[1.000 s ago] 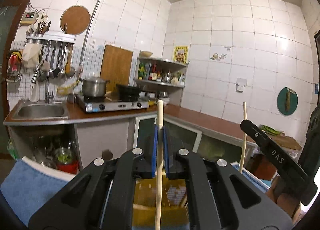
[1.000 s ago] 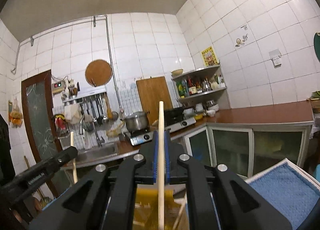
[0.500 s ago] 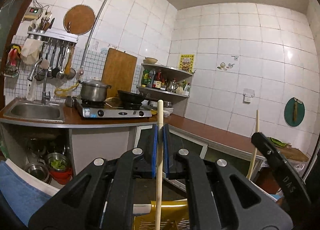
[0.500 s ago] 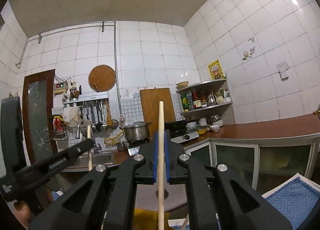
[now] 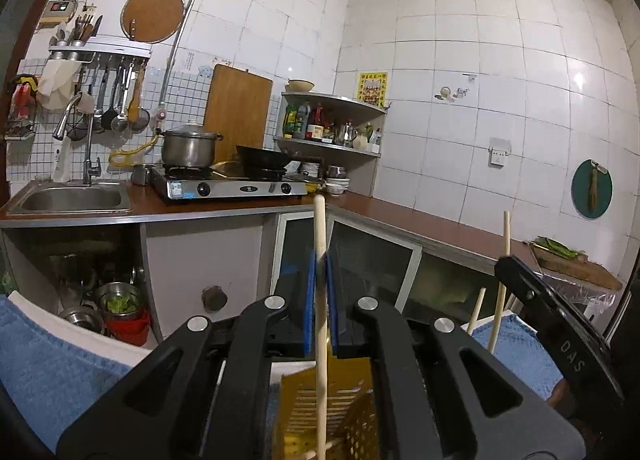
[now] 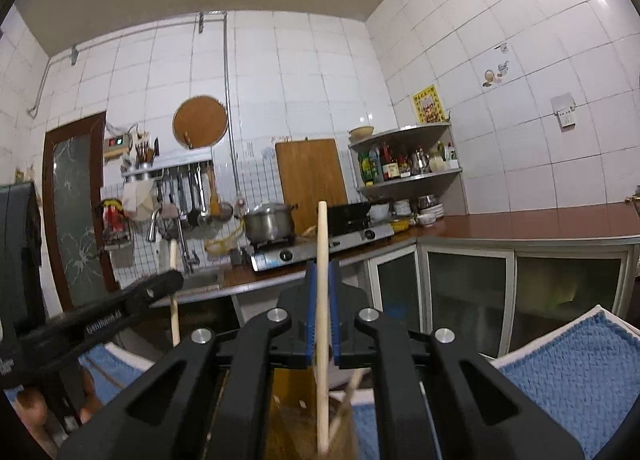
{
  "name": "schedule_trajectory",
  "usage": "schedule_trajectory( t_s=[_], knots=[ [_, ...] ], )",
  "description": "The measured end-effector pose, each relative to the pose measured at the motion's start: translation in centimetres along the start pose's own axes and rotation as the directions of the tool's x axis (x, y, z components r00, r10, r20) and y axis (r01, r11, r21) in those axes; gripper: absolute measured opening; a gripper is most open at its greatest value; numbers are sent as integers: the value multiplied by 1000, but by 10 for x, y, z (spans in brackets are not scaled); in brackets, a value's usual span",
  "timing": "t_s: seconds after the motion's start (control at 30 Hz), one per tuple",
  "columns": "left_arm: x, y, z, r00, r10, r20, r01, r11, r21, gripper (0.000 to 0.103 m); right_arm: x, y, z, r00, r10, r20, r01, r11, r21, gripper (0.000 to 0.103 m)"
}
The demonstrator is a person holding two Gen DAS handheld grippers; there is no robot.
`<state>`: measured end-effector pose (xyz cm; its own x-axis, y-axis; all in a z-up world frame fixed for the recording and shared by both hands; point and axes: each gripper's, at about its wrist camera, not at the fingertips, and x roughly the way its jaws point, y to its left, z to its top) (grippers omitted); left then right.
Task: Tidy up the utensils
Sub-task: 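Raise both held chopsticks above the yellow holder's opening, then open both grippers to drop the chopsticks into the yellow holder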
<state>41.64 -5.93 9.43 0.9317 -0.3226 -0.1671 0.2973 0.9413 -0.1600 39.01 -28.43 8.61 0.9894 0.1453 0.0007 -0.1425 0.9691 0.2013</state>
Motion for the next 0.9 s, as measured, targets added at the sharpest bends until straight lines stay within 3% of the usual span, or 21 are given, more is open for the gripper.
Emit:
schedule_trajectory(
  t_s=[0.5,0.8,0.9],
  knots=[
    [-19,0,-6,999,27,-38,-27,1000,13,5,-14,-5,-36,993,-13,-116,14,1000,12,6],
    [-32,2,3,993,47,-110,-47,999,8,5,-28,-7,-19,983,-2,-181,5,1000,18,9],
    [-46,-2,9,991,57,-122,-55,998,21,6,-36,-7,-6,980,-12,-198,16,1000,18,30]
  ],
)
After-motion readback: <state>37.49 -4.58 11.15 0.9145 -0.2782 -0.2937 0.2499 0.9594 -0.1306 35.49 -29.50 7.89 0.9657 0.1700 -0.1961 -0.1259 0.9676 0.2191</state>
